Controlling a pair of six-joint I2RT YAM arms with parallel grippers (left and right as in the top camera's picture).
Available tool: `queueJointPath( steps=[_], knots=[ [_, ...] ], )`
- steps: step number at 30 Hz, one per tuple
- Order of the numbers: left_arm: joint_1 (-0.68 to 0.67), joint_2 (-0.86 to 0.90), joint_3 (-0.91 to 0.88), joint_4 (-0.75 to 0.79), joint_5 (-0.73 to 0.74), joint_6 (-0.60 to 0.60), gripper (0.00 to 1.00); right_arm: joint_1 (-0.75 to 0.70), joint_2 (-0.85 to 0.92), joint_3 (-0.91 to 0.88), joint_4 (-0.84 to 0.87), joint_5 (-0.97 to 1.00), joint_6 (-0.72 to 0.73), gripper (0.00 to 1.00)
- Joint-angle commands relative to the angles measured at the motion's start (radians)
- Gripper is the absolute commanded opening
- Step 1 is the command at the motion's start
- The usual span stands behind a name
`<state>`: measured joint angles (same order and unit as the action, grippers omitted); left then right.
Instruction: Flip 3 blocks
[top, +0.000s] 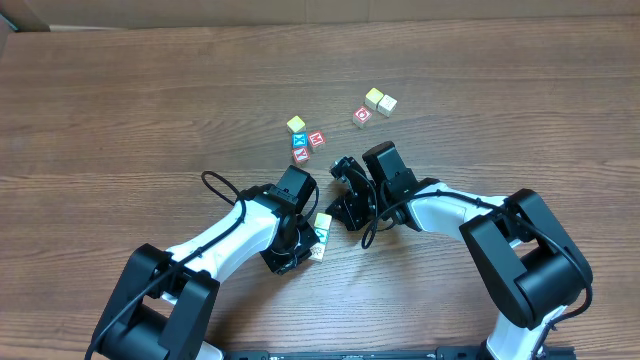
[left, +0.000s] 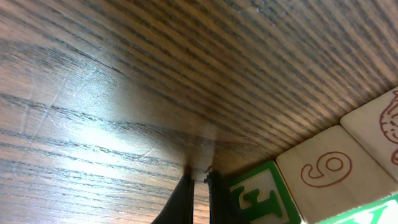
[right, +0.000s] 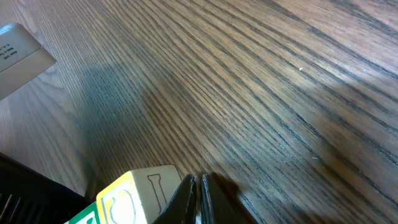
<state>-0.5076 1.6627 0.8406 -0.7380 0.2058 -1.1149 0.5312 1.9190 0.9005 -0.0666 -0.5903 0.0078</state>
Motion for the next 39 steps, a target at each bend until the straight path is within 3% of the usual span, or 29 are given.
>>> queueJointPath(
  steps=[1,25,39],
  knots=[
    [0.010,0.013,-0.006,0.010,-0.021,0.008,0.04,0.005,0.013,0.001,0.002,0.012,-0.001,0.07],
    [0.021,0.013,-0.006,-0.063,-0.024,0.047,0.04,0.004,0.013,0.002,0.006,0.023,0.026,0.07],
    [-0.037,0.013,-0.006,-0.047,0.005,0.006,0.04,0.005,0.013,0.002,0.006,0.024,0.026,0.06]
  ],
)
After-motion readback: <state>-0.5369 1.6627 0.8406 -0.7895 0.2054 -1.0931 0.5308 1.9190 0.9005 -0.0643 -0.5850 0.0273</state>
